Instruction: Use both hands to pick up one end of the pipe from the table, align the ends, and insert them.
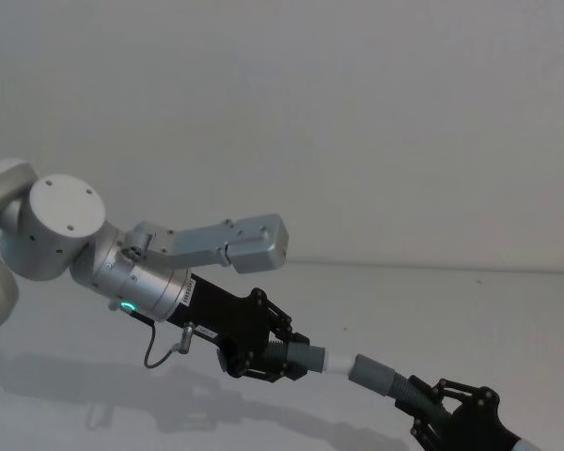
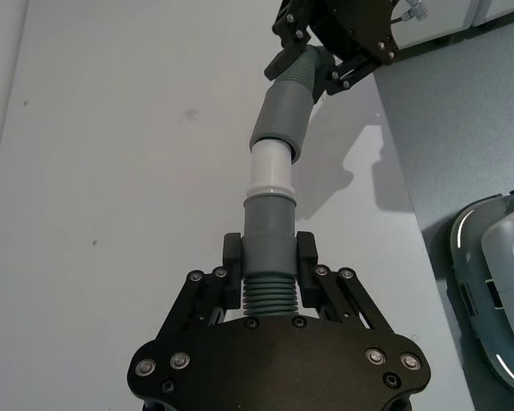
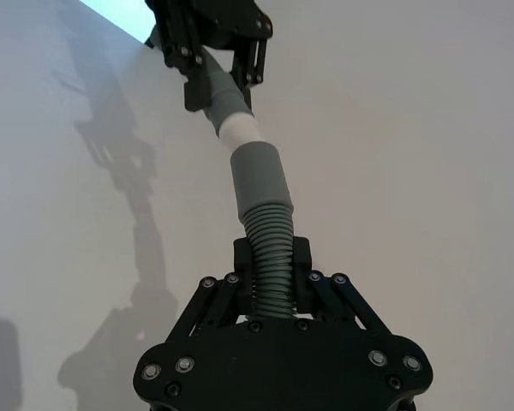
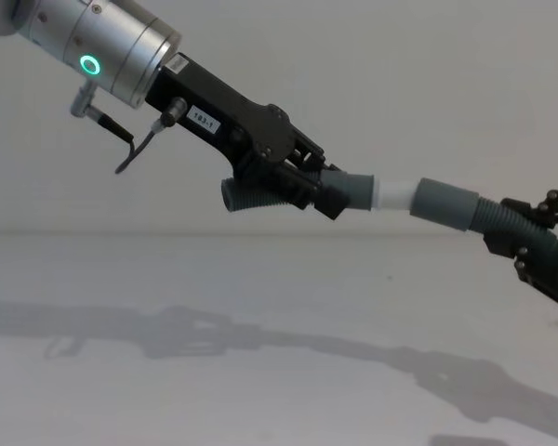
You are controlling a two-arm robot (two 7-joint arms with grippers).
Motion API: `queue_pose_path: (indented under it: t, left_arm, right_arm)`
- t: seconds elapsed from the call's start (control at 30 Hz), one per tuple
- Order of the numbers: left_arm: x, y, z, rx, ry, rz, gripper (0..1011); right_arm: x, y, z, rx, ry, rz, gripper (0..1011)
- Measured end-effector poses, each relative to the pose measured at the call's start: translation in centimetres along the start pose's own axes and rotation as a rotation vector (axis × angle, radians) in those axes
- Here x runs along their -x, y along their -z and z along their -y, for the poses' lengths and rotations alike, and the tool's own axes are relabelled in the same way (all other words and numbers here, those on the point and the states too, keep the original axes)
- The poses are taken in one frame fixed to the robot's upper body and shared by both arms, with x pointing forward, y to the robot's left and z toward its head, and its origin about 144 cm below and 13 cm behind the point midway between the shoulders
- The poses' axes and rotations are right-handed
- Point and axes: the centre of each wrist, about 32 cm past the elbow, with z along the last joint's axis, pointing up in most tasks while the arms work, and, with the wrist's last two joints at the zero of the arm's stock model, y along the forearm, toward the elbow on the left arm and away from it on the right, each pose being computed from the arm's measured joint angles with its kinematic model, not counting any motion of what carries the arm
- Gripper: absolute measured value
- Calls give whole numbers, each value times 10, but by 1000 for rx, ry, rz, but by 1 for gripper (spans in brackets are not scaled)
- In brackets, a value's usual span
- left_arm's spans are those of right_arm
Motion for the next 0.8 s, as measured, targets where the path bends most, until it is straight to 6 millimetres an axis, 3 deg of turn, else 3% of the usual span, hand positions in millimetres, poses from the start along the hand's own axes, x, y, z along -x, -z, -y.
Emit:
queue_pose_path:
  t: [0.8]
  left_arm:
    - [-12, 4, 0, 27, 49, 35, 331]
  right_arm:
    - [-5, -9, 2, -93, -30, 34, 233]
